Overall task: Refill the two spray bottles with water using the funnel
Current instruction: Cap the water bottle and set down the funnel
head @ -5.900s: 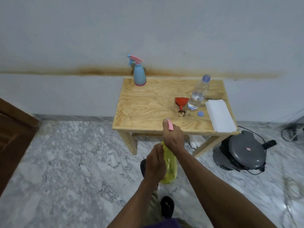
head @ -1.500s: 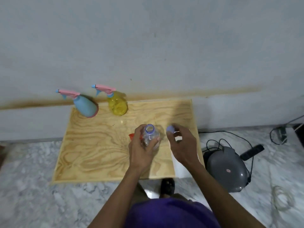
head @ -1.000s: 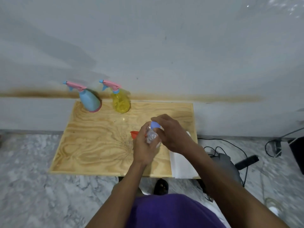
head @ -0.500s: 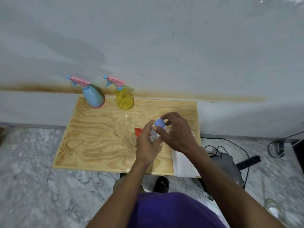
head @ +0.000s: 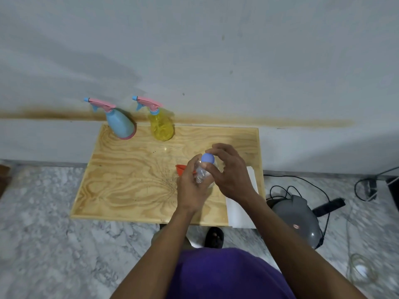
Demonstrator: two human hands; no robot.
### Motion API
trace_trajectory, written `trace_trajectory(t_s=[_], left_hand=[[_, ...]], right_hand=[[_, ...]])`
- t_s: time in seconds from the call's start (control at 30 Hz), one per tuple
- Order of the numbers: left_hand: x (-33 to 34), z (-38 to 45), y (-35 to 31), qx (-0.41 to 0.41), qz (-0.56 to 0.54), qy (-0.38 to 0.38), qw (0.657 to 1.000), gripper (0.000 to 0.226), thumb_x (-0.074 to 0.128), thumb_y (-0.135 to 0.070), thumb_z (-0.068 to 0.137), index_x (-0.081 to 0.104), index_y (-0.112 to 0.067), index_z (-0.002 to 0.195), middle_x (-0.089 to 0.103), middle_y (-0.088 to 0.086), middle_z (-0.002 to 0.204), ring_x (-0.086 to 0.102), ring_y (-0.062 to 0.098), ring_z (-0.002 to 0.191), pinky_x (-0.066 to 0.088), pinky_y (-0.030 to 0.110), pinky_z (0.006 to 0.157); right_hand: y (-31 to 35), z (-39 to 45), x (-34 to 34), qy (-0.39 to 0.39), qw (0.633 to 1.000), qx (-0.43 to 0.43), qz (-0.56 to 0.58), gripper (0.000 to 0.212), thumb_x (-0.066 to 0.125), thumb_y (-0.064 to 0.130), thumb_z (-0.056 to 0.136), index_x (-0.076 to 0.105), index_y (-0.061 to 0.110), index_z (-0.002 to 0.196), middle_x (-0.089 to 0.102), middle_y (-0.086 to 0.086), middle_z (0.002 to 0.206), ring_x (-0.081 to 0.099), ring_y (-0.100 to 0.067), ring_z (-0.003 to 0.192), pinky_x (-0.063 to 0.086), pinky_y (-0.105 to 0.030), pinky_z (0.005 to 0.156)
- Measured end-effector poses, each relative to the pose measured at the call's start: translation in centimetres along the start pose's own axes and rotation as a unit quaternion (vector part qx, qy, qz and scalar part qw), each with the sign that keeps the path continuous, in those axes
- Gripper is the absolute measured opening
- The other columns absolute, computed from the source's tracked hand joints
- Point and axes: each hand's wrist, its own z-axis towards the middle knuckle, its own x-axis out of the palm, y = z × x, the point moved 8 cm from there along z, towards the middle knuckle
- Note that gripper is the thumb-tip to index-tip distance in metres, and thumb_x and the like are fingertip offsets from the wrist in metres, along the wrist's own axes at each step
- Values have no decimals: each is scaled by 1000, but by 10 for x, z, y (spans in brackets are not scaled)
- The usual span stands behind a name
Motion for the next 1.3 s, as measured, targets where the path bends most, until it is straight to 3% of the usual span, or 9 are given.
trace_trajectory(t_s=[0.2, 0.53, 0.73, 0.9, 0.97, 1.1, 1.2, 1.27, 1.3], left_hand=[[-1, -1, 1, 9, 20, -10, 1000, 61, 72, -18, 77, 56, -18, 136, 69, -15, 103, 67, -2, 88, 52, 18, 80], [-3, 1, 3, 13, 39, -11, 999, 61, 72, 6, 81, 57, -18, 135, 69, -5, 113, 63, -4, 96, 52, 20, 84], [-3, 1, 5, 9, 25, 9, 1000, 65, 73, -22, 77, 53, -22, 139, 69, -9, 120, 66, 4, 106, 54, 30, 93], [-26, -5, 18, -28, 67, -1, 997, 90, 79, -29, 73, 36, -24, 151, 54, -10, 139, 53, -9, 121, 46, 11, 94], [-47, -9, 38, -84, 62, -62, 993, 82, 78, -18, 76, 39, -17, 148, 53, -5, 136, 53, -8, 117, 45, 12, 93], [-64, -6, 85, -166, 107, -86, 976, 56, 75, -12, 82, 52, -16, 133, 61, -1, 117, 61, 22, 111, 46, 30, 92], [-57, 1, 108, -192, 96, -90, 973, 40, 85, -21, 72, 63, -30, 105, 71, -11, 94, 67, -4, 86, 56, 23, 83], [-51, 9, 115, -187, 123, -90, 970, 27, 84, -18, 77, 59, -28, 84, 63, -19, 69, 60, -17, 65, 42, 1, 64], [-48, 12, 113, -174, 129, -93, 972, 25, 82, -21, 79, 58, -29, 76, 61, -19, 61, 59, -14, 60, 40, 4, 58]], right_hand=[[6, -6, -1, -71, 997, -13, -16, 25, 72, 39, 85, 66, 20, 100, 60, 11, 114, 58, -16, 103, 55, -40, 67], [0, -11, 1, -121, 991, 49, 4, 30, 82, 40, 78, 65, 20, 92, 62, 10, 98, 59, -10, 86, 44, -23, 61], [-8, -13, 6, -100, 991, 78, 49, 35, 82, 44, 77, 64, 25, 100, 67, 15, 96, 62, -6, 91, 53, -30, 73], [-13, -18, 8, -90, 991, 75, 59, 37, 80, 43, 81, 63, 28, 110, 67, 16, 107, 63, -8, 101, 55, -40, 81], [-14, -19, 9, -97, 990, 77, 64, 37, 78, 45, 82, 63, 28, 112, 67, 15, 109, 63, -8, 103, 55, -42, 81], [-13, -22, 9, -115, 988, 73, 78, 38, 72, 52, 82, 62, 29, 110, 67, 16, 109, 63, -10, 104, 56, -44, 79], [-14, -23, 9, -121, 986, 78, 81, 39, 74, 50, 82, 63, 25, 110, 67, 14, 109, 63, -12, 103, 57, -42, 77], [-15, -23, 10, -123, 986, 83, 81, 41, 74, 49, 82, 64, 22, 111, 67, 12, 109, 64, -11, 103, 57, -39, 77], [-15, -23, 9, -124, 985, 83, 84, 41, 74, 48, 82, 64, 20, 111, 67, 12, 110, 64, -11, 103, 58, -36, 77]])
